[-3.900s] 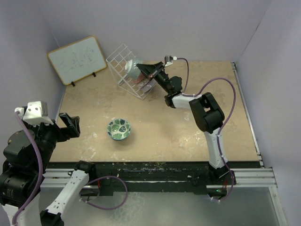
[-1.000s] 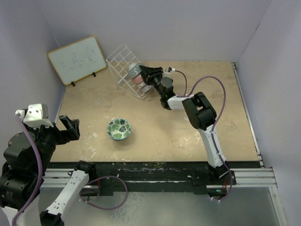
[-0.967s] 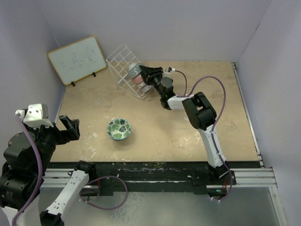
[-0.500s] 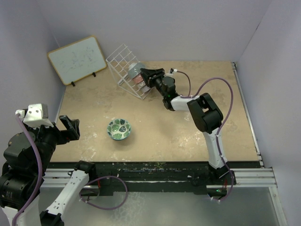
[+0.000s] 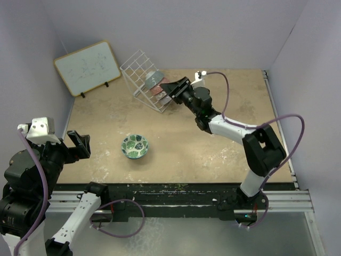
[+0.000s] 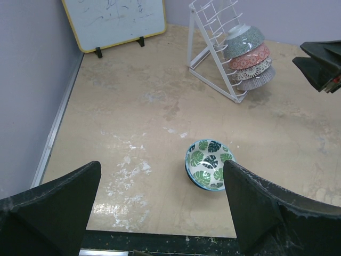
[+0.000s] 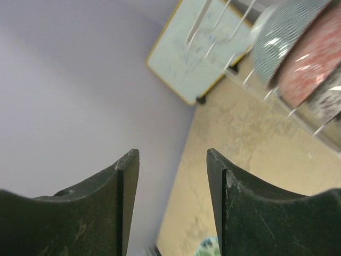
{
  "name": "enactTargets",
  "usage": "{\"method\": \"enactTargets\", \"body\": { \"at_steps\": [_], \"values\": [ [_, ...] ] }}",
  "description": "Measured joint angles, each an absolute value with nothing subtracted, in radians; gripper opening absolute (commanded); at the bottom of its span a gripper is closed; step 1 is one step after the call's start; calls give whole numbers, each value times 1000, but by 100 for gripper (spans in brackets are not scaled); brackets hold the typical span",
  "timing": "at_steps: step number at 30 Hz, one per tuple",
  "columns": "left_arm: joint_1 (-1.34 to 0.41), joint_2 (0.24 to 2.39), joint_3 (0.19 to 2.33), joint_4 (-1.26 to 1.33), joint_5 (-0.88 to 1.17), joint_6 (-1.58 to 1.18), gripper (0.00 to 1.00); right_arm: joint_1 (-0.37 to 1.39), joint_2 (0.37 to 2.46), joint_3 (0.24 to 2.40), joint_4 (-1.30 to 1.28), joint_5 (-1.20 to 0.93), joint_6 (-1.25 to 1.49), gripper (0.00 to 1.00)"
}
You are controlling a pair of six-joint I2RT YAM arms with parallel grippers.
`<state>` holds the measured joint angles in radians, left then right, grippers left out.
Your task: Load the bowls into the dish rack
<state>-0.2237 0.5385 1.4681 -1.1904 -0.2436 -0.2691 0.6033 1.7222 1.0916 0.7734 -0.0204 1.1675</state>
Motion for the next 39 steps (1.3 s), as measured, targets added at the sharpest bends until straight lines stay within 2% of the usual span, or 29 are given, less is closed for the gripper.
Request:
{"method": "enactTargets", "body": {
  "at_steps": [7,12,18,27,39],
  "values": [
    [-224,545,1486,-1175,-252,-270,99,820,1609,1110,544,-110,770,58],
    [-224,547,1489,-1169,-262,-273,99,982,1677,1214,333,-179,516,58],
    [-224,548,1513,-1169,-291,-278,99,1122,1788,1298,190,-175,340,59],
    [-224,532,1559,-1171,-327,-279,99,1196,1971,1450,2,-45,197,60],
    [-224,522,1552,-1177,-331,-281,99,1220,1999,1486,-76,117,129,56]
  ]
}}
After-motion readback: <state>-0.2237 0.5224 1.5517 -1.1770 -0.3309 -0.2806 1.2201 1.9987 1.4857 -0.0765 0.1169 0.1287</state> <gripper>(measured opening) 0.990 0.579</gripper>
